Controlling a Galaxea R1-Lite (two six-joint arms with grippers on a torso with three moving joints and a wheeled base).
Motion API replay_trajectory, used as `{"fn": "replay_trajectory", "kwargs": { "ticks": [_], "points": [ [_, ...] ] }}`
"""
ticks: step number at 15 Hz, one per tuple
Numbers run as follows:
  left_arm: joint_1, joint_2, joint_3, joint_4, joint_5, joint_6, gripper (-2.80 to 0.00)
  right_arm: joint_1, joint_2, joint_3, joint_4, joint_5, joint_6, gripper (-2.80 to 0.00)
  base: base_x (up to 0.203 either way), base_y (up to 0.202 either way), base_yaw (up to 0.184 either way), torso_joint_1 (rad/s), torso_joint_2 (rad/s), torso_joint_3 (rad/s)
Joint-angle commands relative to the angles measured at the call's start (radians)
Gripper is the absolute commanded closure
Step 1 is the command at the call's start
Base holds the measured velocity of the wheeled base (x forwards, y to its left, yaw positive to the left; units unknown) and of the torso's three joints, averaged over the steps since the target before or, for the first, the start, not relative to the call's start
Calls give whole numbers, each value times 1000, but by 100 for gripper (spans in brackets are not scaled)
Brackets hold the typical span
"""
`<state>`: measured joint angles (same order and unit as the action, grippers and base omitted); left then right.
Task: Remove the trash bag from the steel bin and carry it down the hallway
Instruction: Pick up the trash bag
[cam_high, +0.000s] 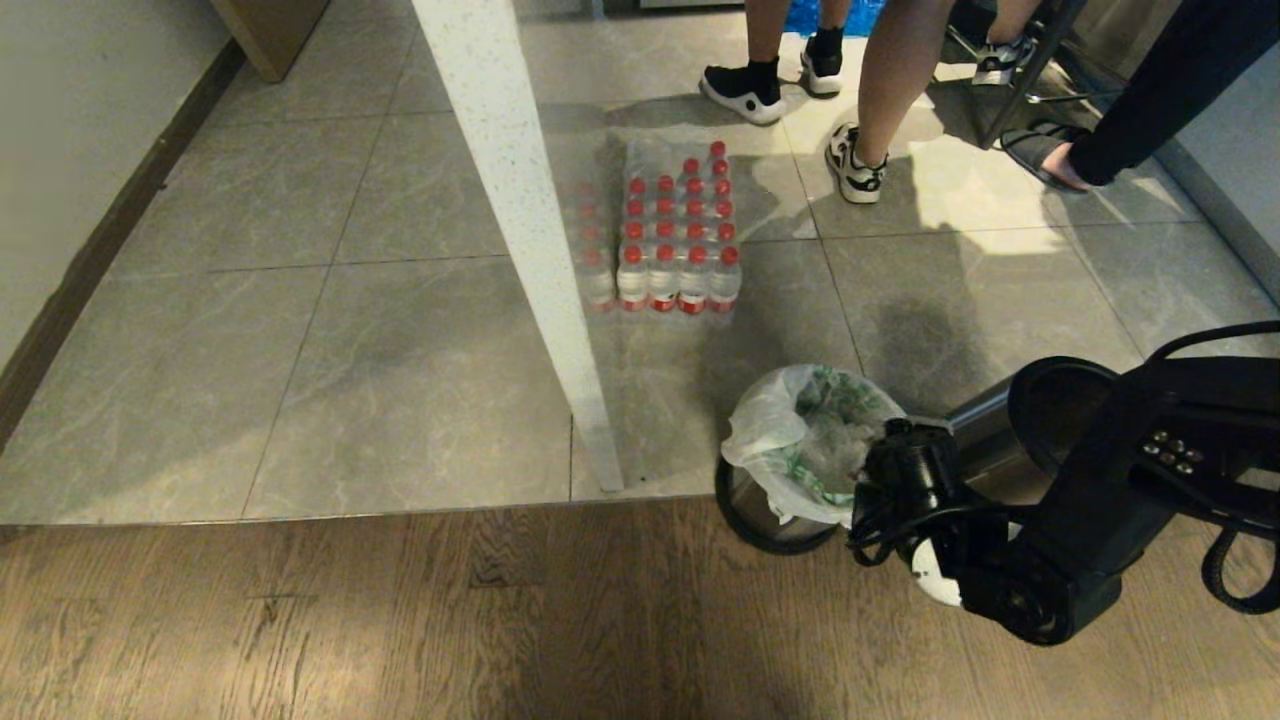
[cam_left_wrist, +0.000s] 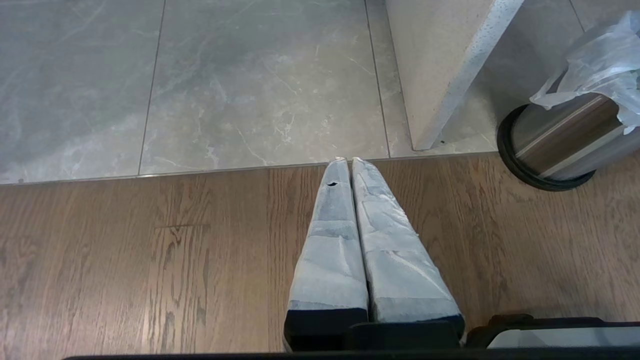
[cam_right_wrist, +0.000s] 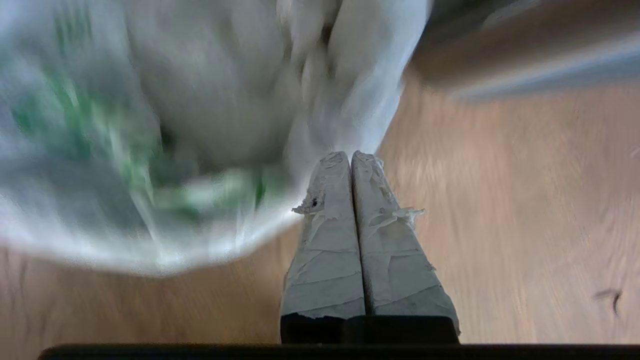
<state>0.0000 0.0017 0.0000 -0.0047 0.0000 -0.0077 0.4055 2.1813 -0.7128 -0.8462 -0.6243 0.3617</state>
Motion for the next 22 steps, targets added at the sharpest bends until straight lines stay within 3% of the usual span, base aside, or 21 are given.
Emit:
{"fn": "replay_trajectory", "kwargs": {
  "ticks": [1, 7, 22],
  "points": [
    [0, 0, 0, 0, 0, -2, 0, 1, -1, -1, 39, 15, 14, 0, 0, 0, 0, 0, 0, 0],
    [0, 0, 0, -1, 0, -2, 0, 1, 42, -38, 27, 33, 69, 0, 0, 0, 0, 0, 0, 0],
    [0, 0, 0, -1, 0, 0, 0, 1, 63, -51, -90, 23, 69, 0, 0, 0, 0, 0, 0, 0]
  ]
}}
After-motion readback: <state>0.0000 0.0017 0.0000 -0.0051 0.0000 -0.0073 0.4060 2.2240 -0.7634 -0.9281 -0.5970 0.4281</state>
